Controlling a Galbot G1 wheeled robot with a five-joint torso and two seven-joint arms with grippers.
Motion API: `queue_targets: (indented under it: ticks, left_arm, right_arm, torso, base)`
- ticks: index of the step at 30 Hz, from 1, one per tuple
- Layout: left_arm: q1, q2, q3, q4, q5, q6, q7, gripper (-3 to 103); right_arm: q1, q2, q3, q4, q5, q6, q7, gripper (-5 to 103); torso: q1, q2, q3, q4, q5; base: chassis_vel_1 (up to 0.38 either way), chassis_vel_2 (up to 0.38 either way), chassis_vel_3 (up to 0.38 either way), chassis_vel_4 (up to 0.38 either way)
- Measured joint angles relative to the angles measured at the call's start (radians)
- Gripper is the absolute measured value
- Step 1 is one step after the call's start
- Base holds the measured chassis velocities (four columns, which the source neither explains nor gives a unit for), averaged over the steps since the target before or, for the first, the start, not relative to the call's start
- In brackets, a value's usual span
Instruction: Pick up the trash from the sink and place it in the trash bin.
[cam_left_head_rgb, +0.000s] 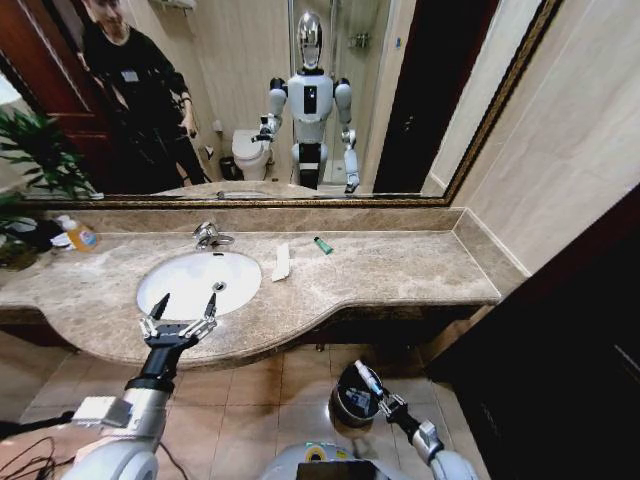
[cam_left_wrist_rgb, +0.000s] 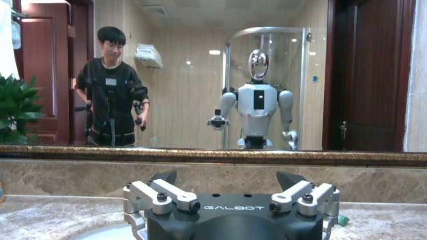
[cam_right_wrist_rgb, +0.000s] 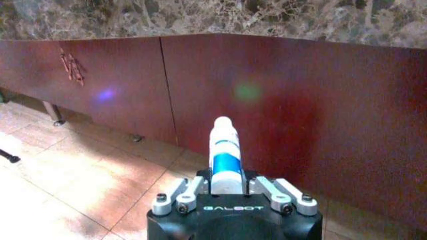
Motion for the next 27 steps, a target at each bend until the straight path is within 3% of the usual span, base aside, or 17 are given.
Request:
queue_targets:
  ticks: [14,17,19,21,22,24,27]
  left_arm:
    - [0.000,0.000,0.000,0.000,0.000,0.000,0.000,100]
    - [0.000,0.000,0.000,0.000,0.000,0.000,0.000,100]
    - [0.000,0.000,0.000,0.000,0.000,0.000,0.000,100]
    - [0.000,0.000,0.000,0.000,0.000,0.000,0.000,100]
    - [0.000,0.000,0.000,0.000,0.000,0.000,0.000,100]
    - [0.000,0.000,0.000,0.000,0.000,0.000,0.000,100]
    - [0.000,0.000,0.000,0.000,0.000,0.000,0.000,100]
  right_arm:
    - [-0.011,0.006,0.003,0.022,0.016,-0.008,0.014,24]
    - [-0.014,0.007,0.003,0.028,0.014,-0.009,0.015,28]
    - [-0.018,0.010,0.003,0.035,0.009,-0.008,0.015,44]
    - [-0.018,0.011,0.002,0.036,0.007,-0.008,0.015,44]
    - [-0.019,0.013,0.002,0.039,0.005,-0.008,0.015,56]
    - [-0.019,0.013,0.001,0.041,0.003,-0.008,0.014,56]
    - [-0.019,0.014,0.000,0.051,-0.006,-0.009,0.012,72]
  torso:
    - [0.000,0.000,0.000,0.0000,0.0001]
    - [0.000,0.000,0.000,0.0000,0.0001]
    - [0.000,0.000,0.000,0.0000,0.0001]
    - [0.000,0.000,0.000,0.0000,0.0001]
    - [0.000,0.000,0.000,0.0000,0.0001]
    - [0.000,0.000,0.000,0.0000,0.0002]
    - [0.000,0.000,0.000,0.0000,0.0001]
  base:
    - [0.000,0.000,0.000,0.000]
    - [0.000,0.000,0.000,0.000]
    - [0.000,0.000,0.000,0.000]
    - [0.000,0.000,0.000,0.000]
    - [0.000,0.000,0.000,0.000]
    - [0.000,0.000,0.000,0.000]
    - [0.000,0.000,0.000,0.000]
